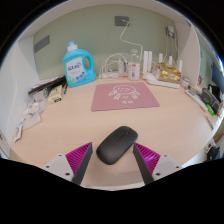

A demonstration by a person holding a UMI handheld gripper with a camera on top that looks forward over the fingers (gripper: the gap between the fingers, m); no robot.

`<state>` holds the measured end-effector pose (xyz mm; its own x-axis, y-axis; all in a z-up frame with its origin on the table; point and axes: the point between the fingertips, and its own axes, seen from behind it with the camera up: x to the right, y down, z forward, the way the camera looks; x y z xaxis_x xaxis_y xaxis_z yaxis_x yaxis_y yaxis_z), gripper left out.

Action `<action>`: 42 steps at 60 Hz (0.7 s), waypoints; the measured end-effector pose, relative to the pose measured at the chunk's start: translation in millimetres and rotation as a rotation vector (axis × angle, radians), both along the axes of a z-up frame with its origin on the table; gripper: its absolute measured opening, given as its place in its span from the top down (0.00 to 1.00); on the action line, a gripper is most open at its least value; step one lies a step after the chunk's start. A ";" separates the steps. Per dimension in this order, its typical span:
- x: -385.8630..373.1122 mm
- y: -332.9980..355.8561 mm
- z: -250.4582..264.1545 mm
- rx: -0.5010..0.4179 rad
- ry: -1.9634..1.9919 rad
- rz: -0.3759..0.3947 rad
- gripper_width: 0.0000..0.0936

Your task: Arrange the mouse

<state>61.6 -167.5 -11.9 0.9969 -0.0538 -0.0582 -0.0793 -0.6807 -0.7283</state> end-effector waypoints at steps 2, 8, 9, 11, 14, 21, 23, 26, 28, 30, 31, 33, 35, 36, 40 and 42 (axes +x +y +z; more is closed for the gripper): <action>-1.1 5.1 -0.4 0.000 0.001 0.007 0.10; -14.6 23.1 -0.6 0.007 0.037 0.038 0.10; -16.7 25.9 -1.2 0.006 0.037 0.043 0.10; -18.6 31.0 -1.4 0.007 0.030 0.052 0.11; -23.3 37.1 -1.8 0.005 0.012 0.057 0.15; -22.7 46.4 -5.8 -0.005 -0.088 0.051 0.35; -26.9 49.3 -5.1 0.006 -0.100 0.058 0.44; -31.8 50.4 -6.6 0.005 -0.097 0.074 0.50; -32.0 50.8 -6.1 0.002 -0.116 0.072 0.51; -32.8 50.3 -5.3 0.000 -0.131 0.078 0.53; -33.1 50.2 -5.1 -0.002 -0.140 0.081 0.54; -33.0 49.9 -5.1 -0.008 -0.146 0.082 0.57; -33.5 49.5 -5.5 -0.019 -0.146 0.083 0.58; -33.5 49.3 -5.7 -0.026 -0.146 0.083 0.60; -33.1 48.5 2.3 -0.036 -0.136 0.085 0.62; -33.2 48.9 12.4 -0.032 -0.140 0.091 0.63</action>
